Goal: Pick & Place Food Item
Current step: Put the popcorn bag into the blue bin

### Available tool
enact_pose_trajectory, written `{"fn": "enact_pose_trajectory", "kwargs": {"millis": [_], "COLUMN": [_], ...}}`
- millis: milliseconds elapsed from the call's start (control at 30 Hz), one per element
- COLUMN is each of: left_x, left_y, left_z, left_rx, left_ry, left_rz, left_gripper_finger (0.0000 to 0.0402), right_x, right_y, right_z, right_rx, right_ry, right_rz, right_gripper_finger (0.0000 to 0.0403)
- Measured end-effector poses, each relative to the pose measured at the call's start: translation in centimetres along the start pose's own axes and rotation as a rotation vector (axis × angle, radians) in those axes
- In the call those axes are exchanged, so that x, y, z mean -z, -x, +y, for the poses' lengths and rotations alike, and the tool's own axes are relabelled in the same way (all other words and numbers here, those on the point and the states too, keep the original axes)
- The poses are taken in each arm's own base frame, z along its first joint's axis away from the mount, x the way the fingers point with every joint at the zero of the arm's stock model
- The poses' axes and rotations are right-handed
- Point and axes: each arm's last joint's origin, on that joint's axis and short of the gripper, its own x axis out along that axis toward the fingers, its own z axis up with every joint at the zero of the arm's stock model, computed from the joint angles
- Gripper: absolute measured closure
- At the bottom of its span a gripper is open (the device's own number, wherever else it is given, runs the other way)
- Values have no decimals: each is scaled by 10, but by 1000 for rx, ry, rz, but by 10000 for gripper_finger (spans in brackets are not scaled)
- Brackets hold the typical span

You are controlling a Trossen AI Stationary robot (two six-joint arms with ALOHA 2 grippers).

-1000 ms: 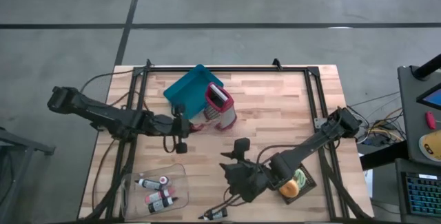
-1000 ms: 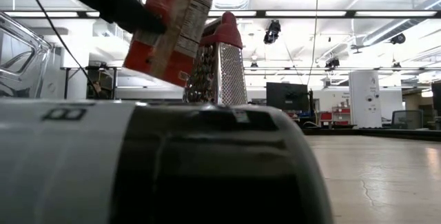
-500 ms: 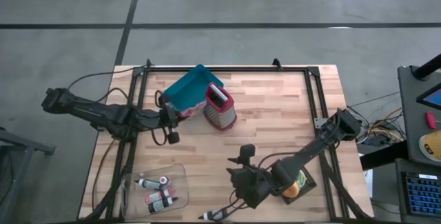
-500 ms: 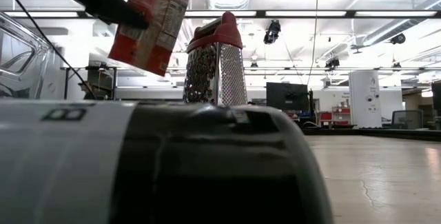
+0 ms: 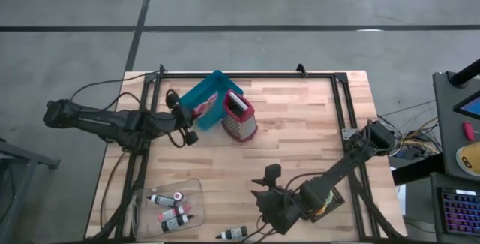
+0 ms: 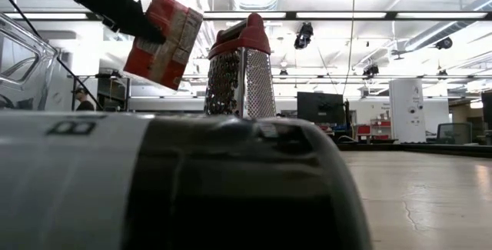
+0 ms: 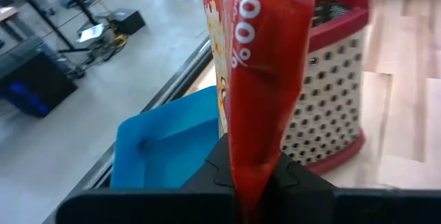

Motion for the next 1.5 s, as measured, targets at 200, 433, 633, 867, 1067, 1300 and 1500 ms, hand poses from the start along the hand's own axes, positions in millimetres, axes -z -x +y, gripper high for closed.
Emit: {"fn": "enact_pose_trajectory", "kwargs": {"millis": [200,433,633,867,1067,1300,1500], "left_x": [2,7,15,21,27,34,33], "left_y": [-11,-32,-57,-84,-103,-117,-123], "left_z": [11,23,35,45,47,45,45], "left_rx": [-72,-114,-161,-148,-116,-121,-119], "left_ry": [22,44,41,59,73,58,39], "left_rz": [39,117,204,238,254,306,321], "left_gripper_finger": [385,385,385,385,385,385,385], "right_x": [1,5,13,21,21,21,21], "right_y": [0,-2,-4,-7,-7,-7,-7], "right_z": [1,1,1,1,0,0,0], "right_rx": [1,6,18,52,72,74,73], "right_ry": [16,78,126,166,166,143,138], "right_rz": [1,11,29,40,34,33,32], "right_gripper_finger": [225,225,225,225,225,225,225]}}
